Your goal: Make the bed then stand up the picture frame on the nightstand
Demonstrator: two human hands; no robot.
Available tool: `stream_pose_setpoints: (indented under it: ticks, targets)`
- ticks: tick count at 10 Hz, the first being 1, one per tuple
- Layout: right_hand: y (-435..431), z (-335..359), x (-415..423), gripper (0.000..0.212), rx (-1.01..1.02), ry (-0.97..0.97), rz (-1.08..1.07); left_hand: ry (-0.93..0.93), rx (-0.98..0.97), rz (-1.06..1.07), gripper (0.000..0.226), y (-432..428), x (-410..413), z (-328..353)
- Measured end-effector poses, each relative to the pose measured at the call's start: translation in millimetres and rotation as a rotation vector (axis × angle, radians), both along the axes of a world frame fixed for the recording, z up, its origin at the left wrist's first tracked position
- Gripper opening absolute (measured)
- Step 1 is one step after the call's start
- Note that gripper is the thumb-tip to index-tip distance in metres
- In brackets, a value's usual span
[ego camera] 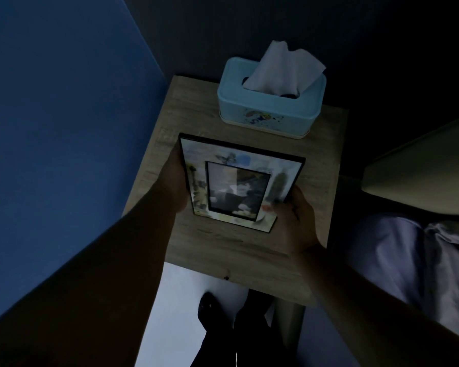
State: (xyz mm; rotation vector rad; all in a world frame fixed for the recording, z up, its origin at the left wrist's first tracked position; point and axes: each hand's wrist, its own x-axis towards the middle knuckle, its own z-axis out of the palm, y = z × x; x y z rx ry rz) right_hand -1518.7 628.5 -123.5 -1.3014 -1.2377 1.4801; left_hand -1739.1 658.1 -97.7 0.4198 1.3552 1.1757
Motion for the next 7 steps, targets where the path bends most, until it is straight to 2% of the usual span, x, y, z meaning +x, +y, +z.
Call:
stream_pose_setpoints:
  ticks: [1, 2, 4, 6, 7]
  targets:
    - [-1.0, 3.8, 3.2, 0.031, 0.021, -0.003, -0.009, -0.004, 0.001, 0.003, 0.044, -0.5, 0.5, 0.8]
    - [-6.2, 1.7, 8.6, 0.039, 0.025, 0.014, -0.034, -0.015, 0.004, 0.022, 0.045, -2.6, 1.1, 0.4]
    - [-9.5, -0.8, 10.4, 0.024, 0.008, -0.027, -0.143, -0.088, 0.019, 0.010, 0.051, -7.5, 2.7, -0.3]
    - [3.4, 10.8, 5.2, 0.026, -0.061, -0.164, -0.203, 0.081, -0.106, 0.072, 0.043, -6.6, 1.4, 12.9]
    - [5.6, 34.1, 13.6, 0.025, -0.065, -0.344, -0.229, 0.134, -0.210, 0.109, 0.047, -18.0, -0.9, 31.1]
